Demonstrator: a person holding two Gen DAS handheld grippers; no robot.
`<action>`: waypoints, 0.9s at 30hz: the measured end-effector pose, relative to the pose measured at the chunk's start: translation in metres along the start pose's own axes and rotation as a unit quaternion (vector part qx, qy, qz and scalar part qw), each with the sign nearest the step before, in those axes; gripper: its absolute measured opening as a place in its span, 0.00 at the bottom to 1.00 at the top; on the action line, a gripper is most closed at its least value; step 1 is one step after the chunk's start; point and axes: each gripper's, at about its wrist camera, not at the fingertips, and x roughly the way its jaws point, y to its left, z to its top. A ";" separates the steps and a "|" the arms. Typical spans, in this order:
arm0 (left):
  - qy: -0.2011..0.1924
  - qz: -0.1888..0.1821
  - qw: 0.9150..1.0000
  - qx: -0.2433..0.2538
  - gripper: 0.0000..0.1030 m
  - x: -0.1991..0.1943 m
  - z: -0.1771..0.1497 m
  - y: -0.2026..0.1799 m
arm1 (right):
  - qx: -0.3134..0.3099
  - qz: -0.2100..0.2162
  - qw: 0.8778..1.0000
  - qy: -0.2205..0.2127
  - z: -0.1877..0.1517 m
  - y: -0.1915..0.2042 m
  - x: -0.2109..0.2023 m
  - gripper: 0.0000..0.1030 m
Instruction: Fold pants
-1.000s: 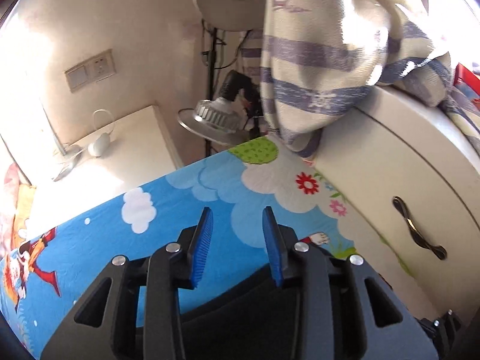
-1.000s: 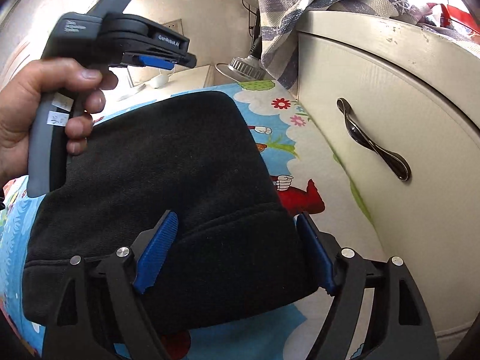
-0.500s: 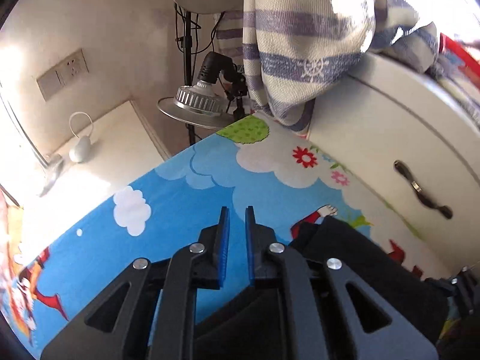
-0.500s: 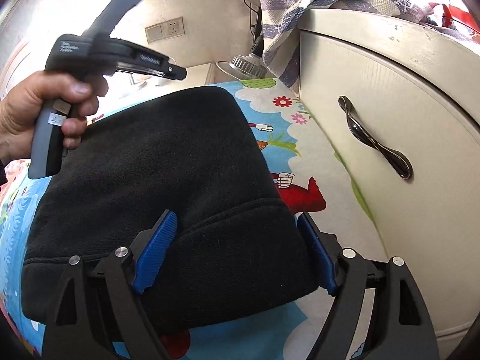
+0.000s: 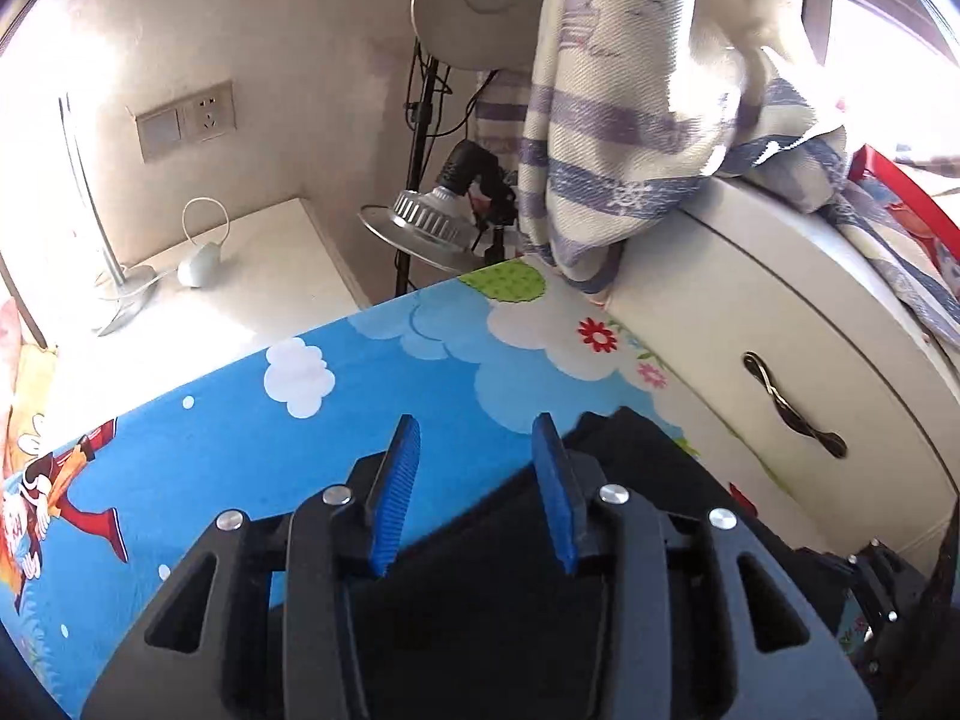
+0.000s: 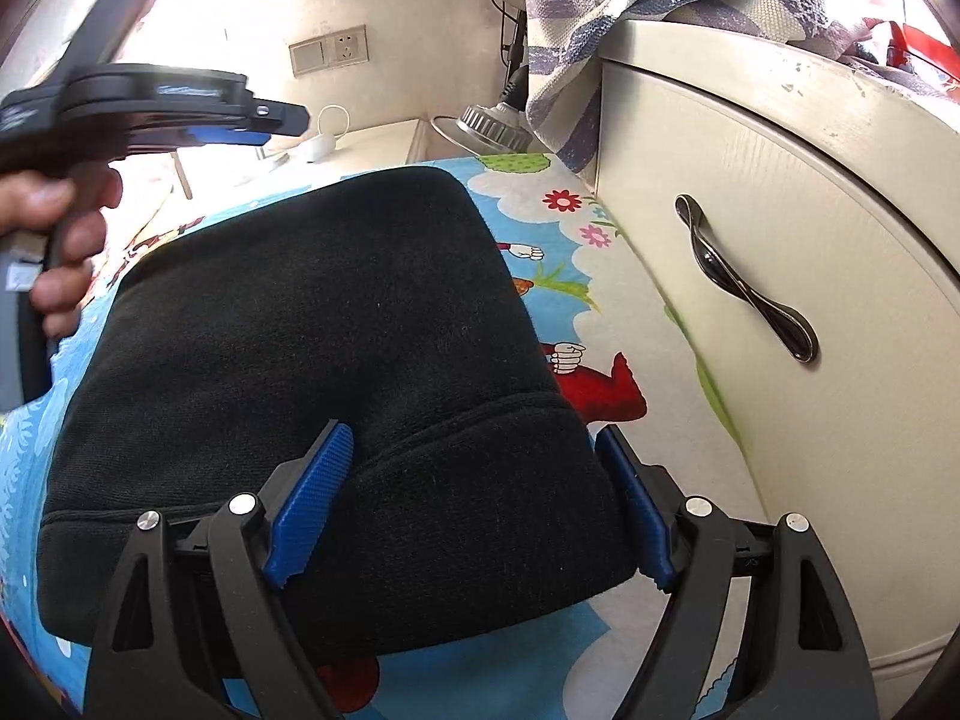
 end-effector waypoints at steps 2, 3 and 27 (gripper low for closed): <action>0.011 0.002 1.000 0.019 0.37 -0.018 -0.031 -0.023 | -0.003 -0.004 1.000 0.000 0.000 0.001 0.000 0.74; 0.017 0.001 1.000 0.024 0.37 -0.026 -0.051 -0.033 | -0.003 -0.005 1.000 0.000 0.000 0.001 0.000 0.74; -0.032 0.079 0.996 -0.008 0.32 -0.119 -0.223 -0.083 | -0.095 0.028 0.995 0.001 0.031 0.040 0.030 0.64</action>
